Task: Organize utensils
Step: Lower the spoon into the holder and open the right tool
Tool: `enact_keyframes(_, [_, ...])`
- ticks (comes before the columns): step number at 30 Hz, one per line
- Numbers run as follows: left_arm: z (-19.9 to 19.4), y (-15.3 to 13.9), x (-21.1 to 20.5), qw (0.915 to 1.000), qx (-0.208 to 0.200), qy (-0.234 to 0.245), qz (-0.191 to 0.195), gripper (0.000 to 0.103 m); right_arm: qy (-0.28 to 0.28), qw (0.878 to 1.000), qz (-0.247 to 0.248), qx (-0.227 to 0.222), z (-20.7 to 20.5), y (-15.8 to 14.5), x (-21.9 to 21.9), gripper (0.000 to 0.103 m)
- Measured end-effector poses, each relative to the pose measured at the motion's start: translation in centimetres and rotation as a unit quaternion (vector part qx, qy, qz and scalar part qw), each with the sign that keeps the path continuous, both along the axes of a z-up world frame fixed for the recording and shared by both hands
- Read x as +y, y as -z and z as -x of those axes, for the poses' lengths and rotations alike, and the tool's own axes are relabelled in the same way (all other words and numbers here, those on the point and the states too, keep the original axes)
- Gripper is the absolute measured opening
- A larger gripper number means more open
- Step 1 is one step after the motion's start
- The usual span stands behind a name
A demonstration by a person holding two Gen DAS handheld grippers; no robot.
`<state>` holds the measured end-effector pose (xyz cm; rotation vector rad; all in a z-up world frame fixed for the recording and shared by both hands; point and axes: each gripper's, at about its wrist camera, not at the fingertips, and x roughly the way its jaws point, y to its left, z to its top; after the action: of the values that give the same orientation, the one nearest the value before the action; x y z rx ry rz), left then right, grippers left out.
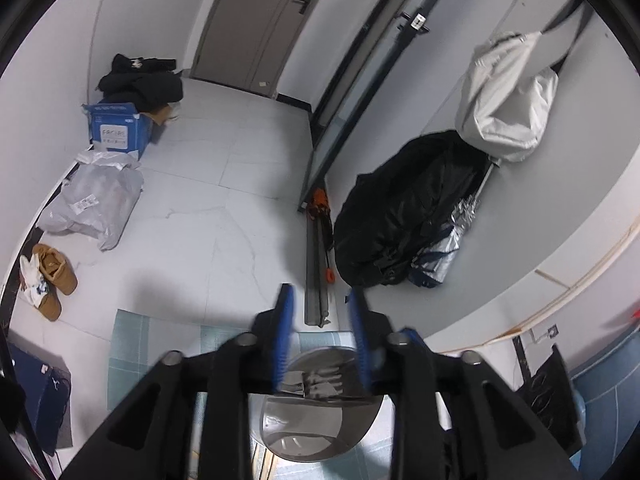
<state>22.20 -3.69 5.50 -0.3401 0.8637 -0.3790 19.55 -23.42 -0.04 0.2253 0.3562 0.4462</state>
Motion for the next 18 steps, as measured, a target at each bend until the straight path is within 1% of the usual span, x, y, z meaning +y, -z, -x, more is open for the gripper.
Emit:
enact_keyframes(1, [0.1, -0.1, 0.3, 1.0000, 0.000, -0.010, 0.002, 0.044, -0.003, 1.000, 0.004, 0.002, 0.2, 0.0, -0.1, 0.036])
enact_keyframes(2, [0.3, -0.1, 0.5, 0.9998, -0.001, -0.020, 0.002, 0.051, -0.006, 1.000, 0.007, 0.007, 0.3, 0.0, -0.2, 0.039])
enact_keyframes(3, [0.5, -0.2, 0.8, 0.9995, -0.005, -0.030, 0.000, 0.052, -0.005, 1.000, 0.009, 0.010, 0.5, 0.0, -0.3, 0.045])
enact_keyframes(4, [0.9, -0.4, 1.1, 0.9992, -0.010, -0.038, -0.003, 0.054, -0.003, 1.000, 0.009, 0.010, 0.7, 0.0, -0.6, 0.047])
enact_keyframes(6, [1.7, -0.6, 1.5, 0.9982, -0.017, -0.056, -0.015, 0.063, -0.001, 1.000, 0.006, 0.011, 1.3, -0.2, -1.2, 0.049])
enact_keyframes(7, [2.2, -0.6, 1.8, 0.9974, -0.020, -0.066, -0.020, 0.069, 0.001, 1.000, 0.004, 0.011, 1.6, -0.4, -1.5, 0.050])
enact_keyframes(8, [2.5, -0.6, 2.0, 0.9968, -0.023, -0.073, -0.023, 0.074, 0.004, 1.000, 0.003, 0.011, 1.9, -0.5, -1.8, 0.053])
enact_keyframes(12, [4.4, -0.6, 2.4, 0.9928, -0.034, -0.105, -0.049, 0.080, 0.014, 1.000, 0.003, 0.002, 3.8, -1.3, -2.9, 0.064])
enact_keyframes(14, [5.4, -0.8, 2.4, 0.9908, -0.042, -0.113, -0.061, 0.082, 0.017, 1.000, 0.002, -0.001, 4.5, -1.7, -3.0, 0.065])
enact_keyframes(15, [6.0, -0.9, 2.4, 0.9895, -0.047, -0.118, -0.069, 0.082, 0.017, 1.000, 0.000, -0.001, 5.1, -2.0, -3.1, 0.068])
enact_keyframes(18, [7.8, -1.4, 1.9, 0.9842, -0.071, -0.131, -0.096, 0.091, 0.016, 1.000, -0.001, -0.004, 6.3, -2.6, -3.1, 0.073])
